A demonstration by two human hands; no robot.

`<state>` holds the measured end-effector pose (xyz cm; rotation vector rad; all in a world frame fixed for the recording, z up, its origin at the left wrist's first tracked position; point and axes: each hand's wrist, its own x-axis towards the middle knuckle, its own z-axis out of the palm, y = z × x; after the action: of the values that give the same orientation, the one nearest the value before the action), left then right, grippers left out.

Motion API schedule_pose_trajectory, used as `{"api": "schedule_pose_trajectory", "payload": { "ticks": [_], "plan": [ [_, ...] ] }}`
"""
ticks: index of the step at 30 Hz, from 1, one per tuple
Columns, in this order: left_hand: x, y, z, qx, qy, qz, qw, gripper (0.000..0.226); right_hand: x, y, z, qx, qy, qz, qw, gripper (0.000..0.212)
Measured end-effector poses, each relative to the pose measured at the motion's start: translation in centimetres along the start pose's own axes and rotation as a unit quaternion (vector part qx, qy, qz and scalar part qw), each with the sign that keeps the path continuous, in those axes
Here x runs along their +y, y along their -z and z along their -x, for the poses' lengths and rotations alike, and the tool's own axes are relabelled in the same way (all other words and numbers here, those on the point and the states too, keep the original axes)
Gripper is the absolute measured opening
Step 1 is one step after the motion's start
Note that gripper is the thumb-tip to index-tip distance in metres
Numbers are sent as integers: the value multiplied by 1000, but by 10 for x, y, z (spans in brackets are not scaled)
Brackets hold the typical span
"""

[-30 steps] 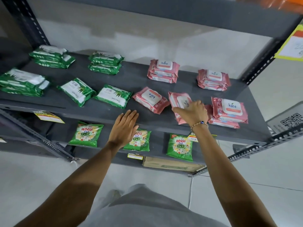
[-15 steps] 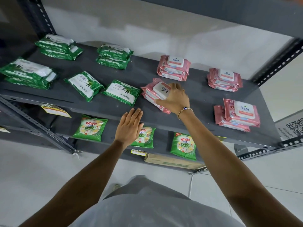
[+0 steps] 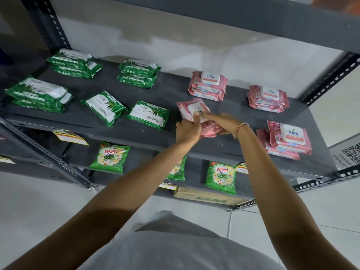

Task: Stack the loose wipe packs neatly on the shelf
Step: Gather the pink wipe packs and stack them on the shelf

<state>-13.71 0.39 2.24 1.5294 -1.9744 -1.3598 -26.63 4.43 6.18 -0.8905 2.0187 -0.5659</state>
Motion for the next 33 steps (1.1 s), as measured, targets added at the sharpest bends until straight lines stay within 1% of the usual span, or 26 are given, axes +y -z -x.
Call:
{"api": "schedule_pose_trajectory", "payload": {
  "ticks": [2,4,5,6,7,8,9,10,11,12,13,14,15,16,19,20,22,23,24,27,28,31,33],
  "plan": [
    [10,10,-12,-47,-9,-19,999,78,9,-7,6,22,-21,-37,999,67],
    [9,20,-22,-93,-39,-33,994,72,18,-16,11,13,-40,-97,994,74],
    [8,23,-27,-98,-50,-29,993,69,22,-17,14,5,-55,-120,991,82],
    [7,26,-29,-86,-54,-15,995,68,24,-16,17,6,-67,-127,990,94],
    [7,26,-30,-56,-53,1,997,70,25,-10,14,26,-77,-119,990,108],
    [8,25,-29,-19,-44,18,999,75,25,-2,13,67,-73,-90,991,118],
    [8,22,-26,10,-18,34,999,81,23,7,9,120,-57,-55,990,123],
    [5,17,-23,22,32,49,998,87,18,16,5,161,-32,-35,986,123],
    [2,11,-18,13,91,66,994,90,14,22,1,187,-8,-31,982,116],
    [-2,4,-13,-15,143,83,986,93,6,26,0,196,12,-31,980,97],
    [-4,0,-7,-50,171,99,979,95,1,28,-3,188,29,-21,981,71],
    [-5,-3,-2,-79,177,111,975,98,-4,27,-4,169,41,-7,985,52],
    [-6,-5,-2,-95,170,123,973,100,-5,25,-9,149,47,-4,988,47],
    [-6,-7,-5,-100,160,130,973,101,-6,22,-7,139,44,-4,989,47],
    [-5,-6,-25,-104,151,138,973,103,7,20,-8,158,18,-20,987,47],
    [-2,-2,-26,-114,141,160,970,91,11,22,-7,153,3,-17,988,46],
    [7,9,-19,-143,110,200,963,43,16,26,-3,118,-17,-31,992,49],
    [12,15,-16,-157,103,207,960,28,19,28,-4,98,-20,-54,994,48],
    [15,18,-17,-165,102,212,958,24,19,29,-1,80,-26,-83,993,45],
    [20,21,-21,-177,94,210,957,26,24,27,-1,62,-25,-168,984,19],
    [20,21,-22,-176,90,202,959,31,25,25,1,65,-29,-184,980,17],
    [22,19,-24,-175,76,152,970,49,29,16,6,68,-27,-235,969,19],
    [22,19,-27,-174,72,135,973,52,31,13,10,66,-21,-246,967,18]
  ]
}}
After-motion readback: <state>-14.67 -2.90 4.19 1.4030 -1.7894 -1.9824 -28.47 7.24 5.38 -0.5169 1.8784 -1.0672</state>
